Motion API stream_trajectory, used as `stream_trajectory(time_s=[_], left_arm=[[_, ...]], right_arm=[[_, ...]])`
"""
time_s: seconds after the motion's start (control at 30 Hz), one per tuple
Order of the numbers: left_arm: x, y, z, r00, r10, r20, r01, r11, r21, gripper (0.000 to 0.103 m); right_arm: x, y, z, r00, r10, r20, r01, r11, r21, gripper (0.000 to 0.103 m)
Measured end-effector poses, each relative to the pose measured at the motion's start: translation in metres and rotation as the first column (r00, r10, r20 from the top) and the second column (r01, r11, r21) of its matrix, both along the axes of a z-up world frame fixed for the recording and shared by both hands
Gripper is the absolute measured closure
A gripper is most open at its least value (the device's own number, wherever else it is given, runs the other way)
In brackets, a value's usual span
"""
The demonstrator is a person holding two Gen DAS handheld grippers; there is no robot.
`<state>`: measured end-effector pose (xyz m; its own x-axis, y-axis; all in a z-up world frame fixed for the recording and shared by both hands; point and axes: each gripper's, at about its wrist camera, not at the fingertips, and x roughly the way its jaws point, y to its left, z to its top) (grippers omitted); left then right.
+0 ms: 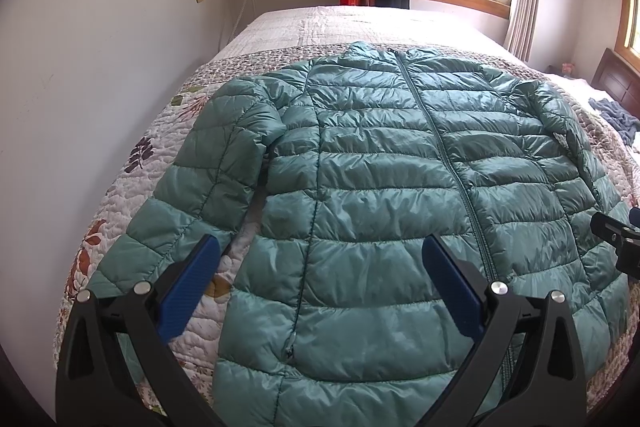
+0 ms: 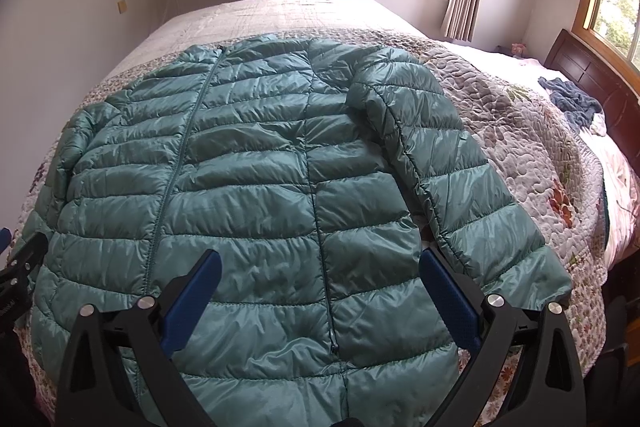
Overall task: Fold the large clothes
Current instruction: 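Grasp the jacket sleeve cuff with the right gripper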
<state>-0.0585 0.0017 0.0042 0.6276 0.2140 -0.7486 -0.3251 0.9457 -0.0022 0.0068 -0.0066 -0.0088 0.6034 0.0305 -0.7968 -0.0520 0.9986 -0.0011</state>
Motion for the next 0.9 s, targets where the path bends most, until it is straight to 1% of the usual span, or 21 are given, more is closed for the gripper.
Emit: stream_trajectory(time_s=[0.07,0.1,0.13,0.2,0.27,0.4,0.5,0.6,0.63,0.7,0.77,0.8,0.87,0.9], left_arm=[[0.002,0.002,-0.002,1.000,-0.016,0.003,0.016,0.999,-0.044,0.003],[0.004,0.003,-0.005,1.000,-0.026,0.001,0.026,0.996,-0.080,0.003],[0.006,0.004,-0.006,1.000,-0.028,-0.001,0.027,0.995,-0.099,0.003],[0.011,0.006,-0.010,1.000,-0.022,-0.005,0.021,0.993,-0.120,0.003],[0.015,0.007,-0.011,1.000,-0.023,-0.007,0.022,0.992,-0.125,0.003],[0.021,0.007,-0.009,1.000,-0.028,0.004,0.029,0.990,-0.139,0.003],[0.025,0.006,-0.008,0.999,-0.044,0.009,0.045,0.986,-0.161,0.003],[0.032,0.003,-0.010,0.998,-0.058,-0.002,0.056,0.982,-0.180,0.003],[0.034,0.002,-0.010,0.998,-0.062,-0.006,0.060,0.982,-0.179,0.003],[0.039,-0.002,-0.012,0.997,-0.072,-0.013,0.069,0.982,-0.178,0.003],[0.043,-0.007,-0.014,0.996,-0.088,-0.020,0.083,0.981,-0.176,0.003],[0.044,-0.009,-0.015,0.995,-0.095,-0.023,0.090,0.980,-0.176,0.003],[0.047,-0.012,-0.016,0.994,-0.109,-0.032,0.102,0.979,-0.175,0.003],[0.048,-0.013,-0.017,0.993,-0.112,-0.035,0.104,0.979,-0.175,0.003]], right_arm=[[0.003,-0.006,-0.002,1.000,0.018,-0.016,-0.017,0.998,0.065,0.004],[0.004,-0.009,-0.004,0.999,0.026,-0.031,-0.023,0.997,0.079,0.004],[0.007,-0.013,-0.006,0.998,0.031,-0.048,-0.027,0.997,0.075,0.004],[0.010,-0.022,-0.008,0.999,0.017,-0.049,-0.015,0.999,0.038,0.004],[0.013,-0.041,-0.004,0.999,-0.031,-0.034,0.032,0.999,0.016,0.004],[0.018,-0.094,0.004,0.988,-0.150,-0.048,0.152,0.988,0.041,0.004],[0.016,-0.143,0.002,0.964,-0.252,-0.088,0.257,0.964,0.061,0.004],[0.011,-0.179,-0.007,0.942,-0.314,-0.119,0.323,0.943,0.075,0.004],[0.009,-0.194,-0.013,0.930,-0.339,-0.143,0.353,0.932,0.081,0.004],[0.007,-0.213,-0.025,0.913,-0.364,-0.184,0.387,0.916,0.106,0.005],[0.008,-0.228,-0.035,0.899,-0.376,-0.227,0.412,0.900,0.141,0.010],[0.009,-0.235,-0.042,0.892,-0.375,-0.252,0.424,0.889,0.175,0.012],[0.009,-0.238,-0.052,0.886,-0.366,-0.286,0.431,0.877,0.213,0.015],[0.011,-0.238,-0.056,0.884,-0.355,-0.303,0.431,0.870,0.239,0.019]])
